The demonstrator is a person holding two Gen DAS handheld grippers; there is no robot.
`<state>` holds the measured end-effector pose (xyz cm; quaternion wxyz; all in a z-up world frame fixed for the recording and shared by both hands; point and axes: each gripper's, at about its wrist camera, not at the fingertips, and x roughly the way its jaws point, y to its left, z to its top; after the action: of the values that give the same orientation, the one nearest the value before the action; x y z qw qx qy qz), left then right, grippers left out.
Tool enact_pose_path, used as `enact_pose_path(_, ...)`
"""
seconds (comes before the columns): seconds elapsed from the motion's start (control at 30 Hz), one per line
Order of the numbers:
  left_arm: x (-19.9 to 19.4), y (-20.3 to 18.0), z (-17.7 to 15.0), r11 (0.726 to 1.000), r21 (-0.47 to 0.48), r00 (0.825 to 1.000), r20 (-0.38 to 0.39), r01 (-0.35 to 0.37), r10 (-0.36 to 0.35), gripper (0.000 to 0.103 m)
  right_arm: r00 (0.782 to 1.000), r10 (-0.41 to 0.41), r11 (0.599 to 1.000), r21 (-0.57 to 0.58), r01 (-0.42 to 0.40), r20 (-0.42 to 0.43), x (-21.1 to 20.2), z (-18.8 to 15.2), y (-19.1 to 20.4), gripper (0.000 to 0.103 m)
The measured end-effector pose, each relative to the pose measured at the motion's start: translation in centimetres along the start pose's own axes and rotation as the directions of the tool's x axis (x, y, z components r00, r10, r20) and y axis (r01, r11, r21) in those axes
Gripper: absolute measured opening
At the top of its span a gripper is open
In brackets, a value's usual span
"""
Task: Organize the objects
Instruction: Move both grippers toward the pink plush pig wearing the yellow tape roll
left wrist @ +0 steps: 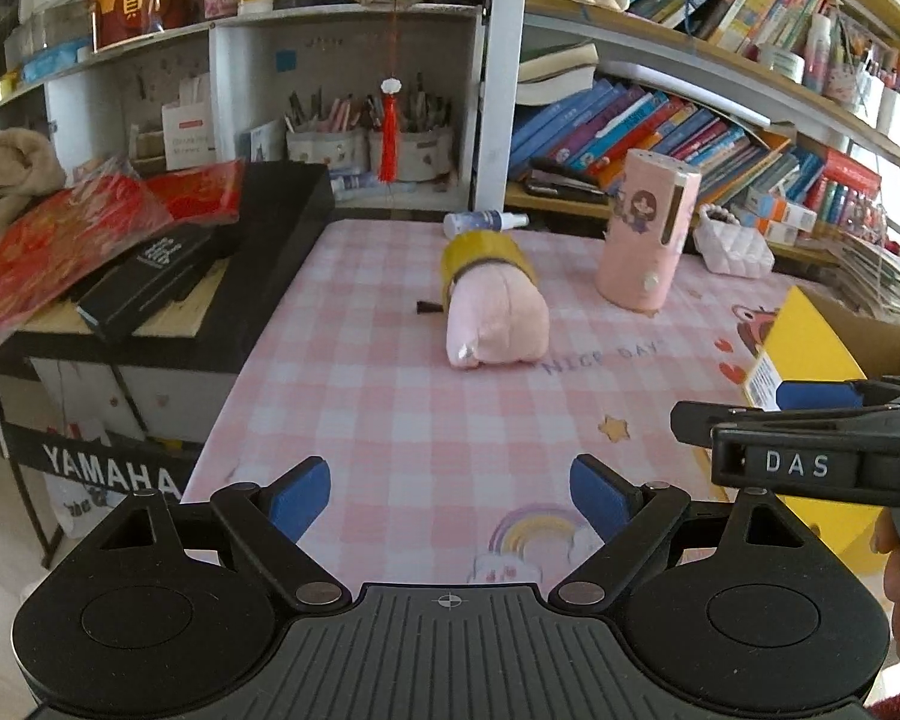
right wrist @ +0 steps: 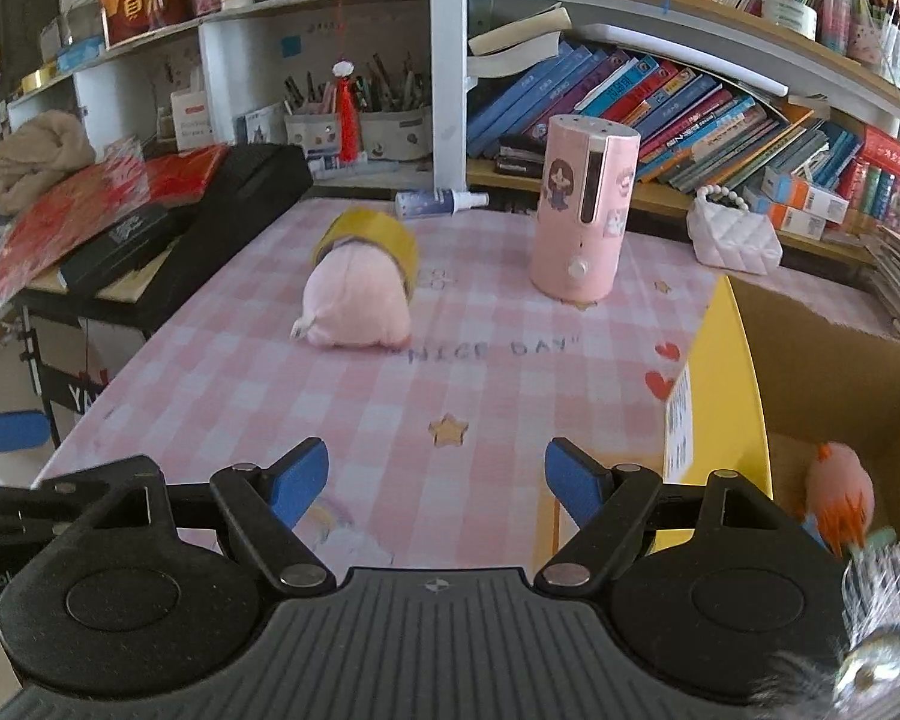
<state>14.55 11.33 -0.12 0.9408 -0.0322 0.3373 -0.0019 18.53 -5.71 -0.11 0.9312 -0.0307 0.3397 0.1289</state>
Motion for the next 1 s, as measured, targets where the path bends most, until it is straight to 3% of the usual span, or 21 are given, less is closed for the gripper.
enact_pose_path(0.4, 6.3, -2.2, 4.0, 1.0, 0.025, 1.0, -0.013, 0.017, -0.017, 0.089, 0.999, 0.041, 0.995, 0.088, -0.044, 0.031, 3.1, 5.0, -3.0, 0.078)
enact_pose_path(0.57, 9.7, -2.4, 5.2, 1.0, -0.02, 0.999, -0.042, 0.017, -0.017, 0.089, 0.998, 0.033, 0.99, 0.134, -0.039, 0.045, 4.0, 6.7, -4.2, 0.079)
enact_pose_path(0.77, 13.7, -3.5, 6.7, 0.999, -0.012, 0.998, -0.048, -0.04, 0.039, 0.089, 0.999, 0.016, 0.984, 0.176, -0.024, 0.047, 4.9, 7.6, -5.6, 0.08)
enact_pose_path(1.0, 17.8, -3.6, 8.1, 0.998, -0.036, 0.996, -0.063, -0.059, 0.056, 0.091, 0.999, 0.003, 0.979, 0.202, -0.013, 0.05, 5.0, 7.5, -6.8, 0.081)
